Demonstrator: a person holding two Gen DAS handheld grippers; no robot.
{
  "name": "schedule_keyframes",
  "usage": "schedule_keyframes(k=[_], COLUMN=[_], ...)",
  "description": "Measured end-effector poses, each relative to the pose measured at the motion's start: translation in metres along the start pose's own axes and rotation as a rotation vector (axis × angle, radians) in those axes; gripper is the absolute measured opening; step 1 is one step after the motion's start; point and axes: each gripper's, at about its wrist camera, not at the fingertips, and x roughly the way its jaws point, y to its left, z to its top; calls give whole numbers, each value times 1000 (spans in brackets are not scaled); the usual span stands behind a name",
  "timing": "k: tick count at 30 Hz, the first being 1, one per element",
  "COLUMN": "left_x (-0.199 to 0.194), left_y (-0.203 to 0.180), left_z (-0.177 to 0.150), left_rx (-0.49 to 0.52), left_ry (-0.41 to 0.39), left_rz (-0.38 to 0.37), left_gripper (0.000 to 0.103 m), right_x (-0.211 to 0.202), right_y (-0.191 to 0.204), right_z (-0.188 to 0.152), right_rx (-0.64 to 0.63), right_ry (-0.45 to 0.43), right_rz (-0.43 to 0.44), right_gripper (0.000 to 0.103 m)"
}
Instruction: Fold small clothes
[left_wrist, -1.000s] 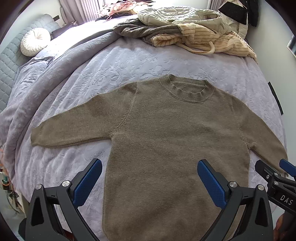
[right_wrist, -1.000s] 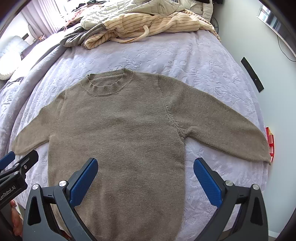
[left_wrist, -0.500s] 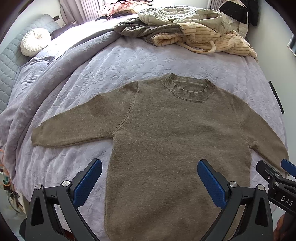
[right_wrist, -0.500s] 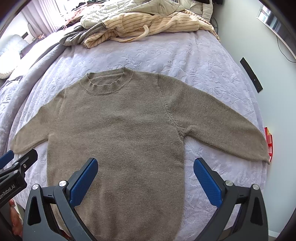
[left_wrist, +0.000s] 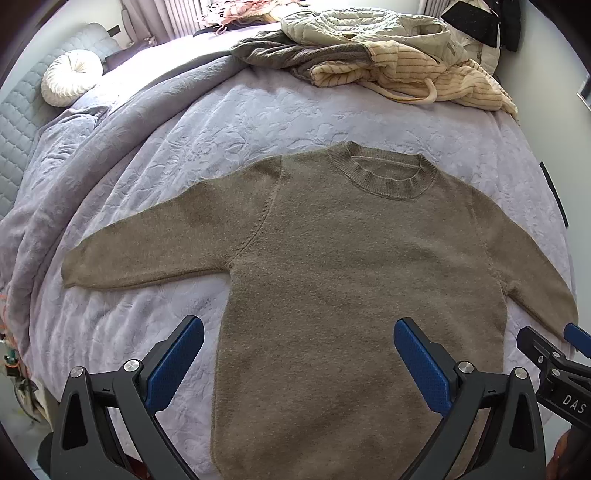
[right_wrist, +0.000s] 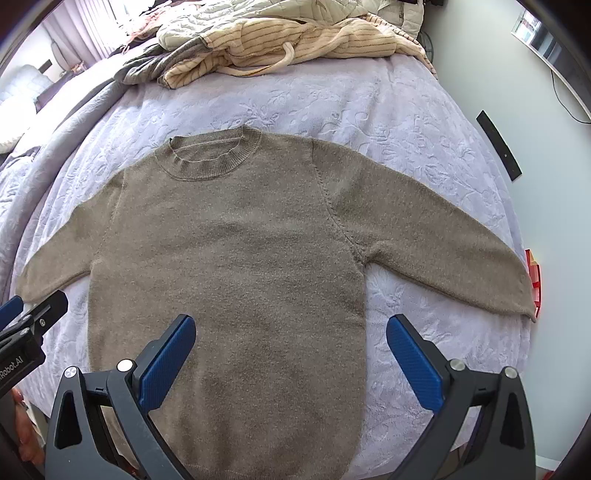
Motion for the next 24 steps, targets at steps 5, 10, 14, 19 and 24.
schedule_keyframes(k=[5,10,14,19,24], left_x=[3,7,9,13,18], left_y=[7,15,22,29,37], left_z=[-1,-1,0,1,2], left_rx=[-12,-30,-43,-54,-71], left_ry=[5,7,7,8,15], left_rz=[-4,-10,-15,-23,-35], left_gripper=[103,103,103,103,103], right_x=[0,0,0,0,-1], right_y=[2,7,10,18,28], right_z=[-1,-2,-3,-2,-2], right_rx=[-4,-8,-13,-17,-31], right_ry=[2,6,11,16,13], right_rz=[-10,-18,-26,-30,-32], right_gripper=[103,103,103,103,103])
